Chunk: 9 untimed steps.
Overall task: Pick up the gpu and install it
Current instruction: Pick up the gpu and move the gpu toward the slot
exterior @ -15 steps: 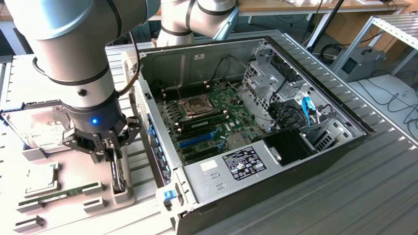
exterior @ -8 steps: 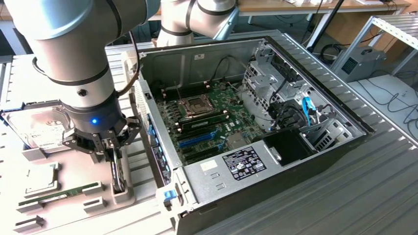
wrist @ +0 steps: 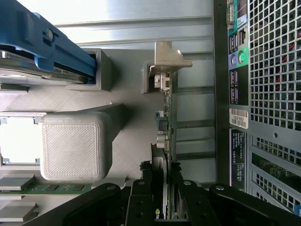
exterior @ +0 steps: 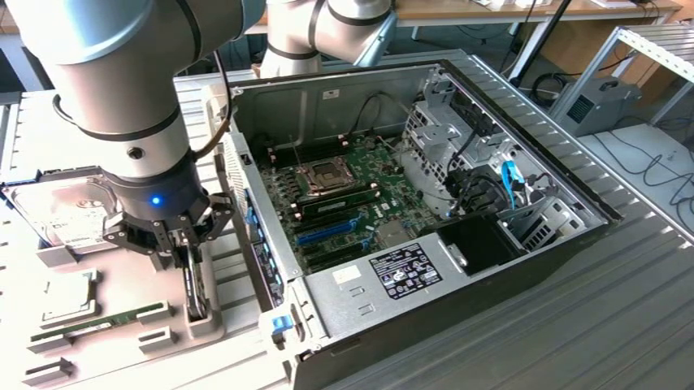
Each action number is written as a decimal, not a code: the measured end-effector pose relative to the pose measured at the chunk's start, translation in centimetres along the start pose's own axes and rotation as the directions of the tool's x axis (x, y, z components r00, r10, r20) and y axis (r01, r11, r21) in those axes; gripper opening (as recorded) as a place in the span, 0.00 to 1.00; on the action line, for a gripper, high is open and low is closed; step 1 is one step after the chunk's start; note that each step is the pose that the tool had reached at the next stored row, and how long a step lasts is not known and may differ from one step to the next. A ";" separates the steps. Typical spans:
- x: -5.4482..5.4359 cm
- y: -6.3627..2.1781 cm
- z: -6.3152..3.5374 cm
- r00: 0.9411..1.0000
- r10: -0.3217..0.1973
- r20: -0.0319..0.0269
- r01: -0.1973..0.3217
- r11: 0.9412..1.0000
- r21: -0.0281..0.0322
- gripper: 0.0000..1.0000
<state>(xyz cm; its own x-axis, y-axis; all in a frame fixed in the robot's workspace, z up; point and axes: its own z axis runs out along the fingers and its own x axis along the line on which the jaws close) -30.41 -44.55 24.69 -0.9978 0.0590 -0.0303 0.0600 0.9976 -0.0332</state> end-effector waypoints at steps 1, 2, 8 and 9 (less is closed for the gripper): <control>0.0 0.00 -0.01 1.000 0.000 0.000 0.000 1.000 0.000 0.26; 0.0 0.00 -0.01 1.000 0.000 0.000 0.000 1.000 0.000 0.26; 0.0 -0.02 -0.56 1.000 0.000 0.000 0.000 1.000 0.005 0.26; 0.0 -0.03 -1.02 1.000 0.000 0.000 0.000 1.000 0.005 0.26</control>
<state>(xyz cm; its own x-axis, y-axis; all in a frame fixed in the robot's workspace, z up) -30.42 -44.55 25.71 -0.9978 0.0589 -0.0305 0.0600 0.9975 -0.0378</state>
